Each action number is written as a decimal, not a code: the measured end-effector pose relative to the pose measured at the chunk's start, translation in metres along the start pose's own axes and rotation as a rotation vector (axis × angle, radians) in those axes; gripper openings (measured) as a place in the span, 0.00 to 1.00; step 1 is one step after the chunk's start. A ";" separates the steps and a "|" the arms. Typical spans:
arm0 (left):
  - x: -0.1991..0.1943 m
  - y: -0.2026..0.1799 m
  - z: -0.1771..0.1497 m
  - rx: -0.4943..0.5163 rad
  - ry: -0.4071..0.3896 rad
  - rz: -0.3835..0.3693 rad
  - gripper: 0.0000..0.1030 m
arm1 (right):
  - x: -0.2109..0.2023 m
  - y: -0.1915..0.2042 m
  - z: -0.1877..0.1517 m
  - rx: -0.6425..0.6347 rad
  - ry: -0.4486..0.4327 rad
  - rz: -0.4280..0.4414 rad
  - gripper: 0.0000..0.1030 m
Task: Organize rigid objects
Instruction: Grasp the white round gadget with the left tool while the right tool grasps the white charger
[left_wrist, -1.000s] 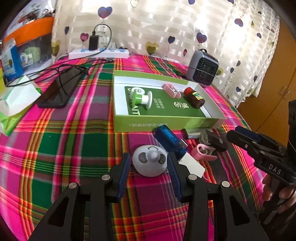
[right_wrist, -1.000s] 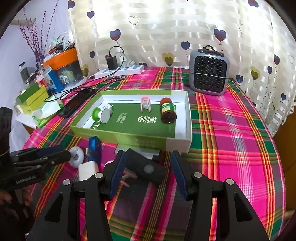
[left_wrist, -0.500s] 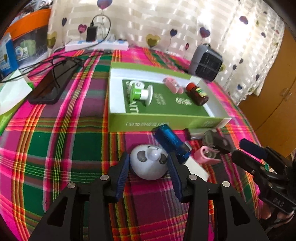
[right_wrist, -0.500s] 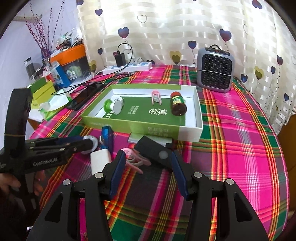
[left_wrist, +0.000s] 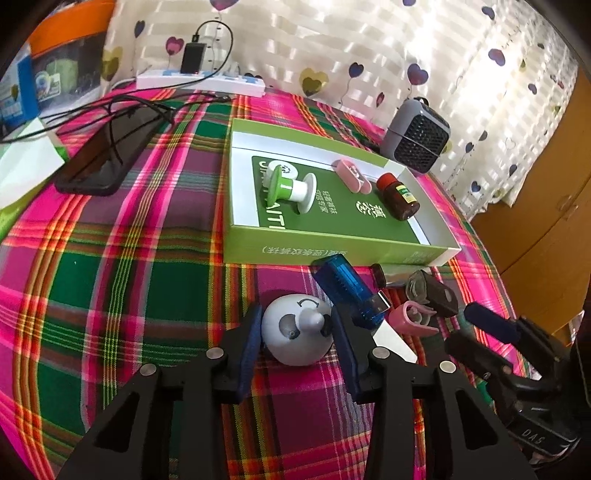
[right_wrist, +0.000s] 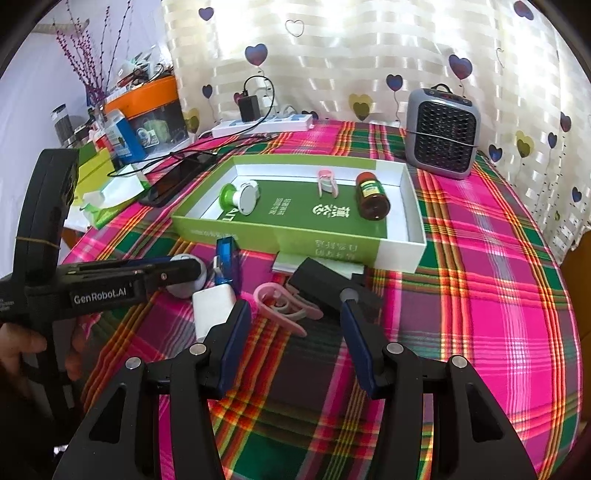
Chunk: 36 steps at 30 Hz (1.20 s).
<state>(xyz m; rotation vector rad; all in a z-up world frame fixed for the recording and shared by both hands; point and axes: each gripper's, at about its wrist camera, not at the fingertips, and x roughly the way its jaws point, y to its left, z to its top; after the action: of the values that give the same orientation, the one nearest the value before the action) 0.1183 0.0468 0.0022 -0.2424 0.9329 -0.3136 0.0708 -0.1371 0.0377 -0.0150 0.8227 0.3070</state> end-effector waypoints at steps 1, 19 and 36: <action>-0.001 0.001 -0.001 -0.004 -0.002 -0.001 0.32 | 0.001 0.004 -0.001 -0.008 0.005 0.006 0.50; -0.028 0.036 -0.013 -0.079 -0.045 0.024 0.30 | 0.022 0.042 -0.002 -0.098 0.063 0.132 0.50; -0.030 0.040 -0.016 -0.088 -0.046 0.007 0.30 | 0.046 0.053 0.000 -0.141 0.111 0.098 0.50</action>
<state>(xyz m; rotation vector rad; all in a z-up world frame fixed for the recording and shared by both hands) 0.0946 0.0942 0.0020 -0.3253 0.9028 -0.2596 0.0859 -0.0739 0.0100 -0.1250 0.9122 0.4593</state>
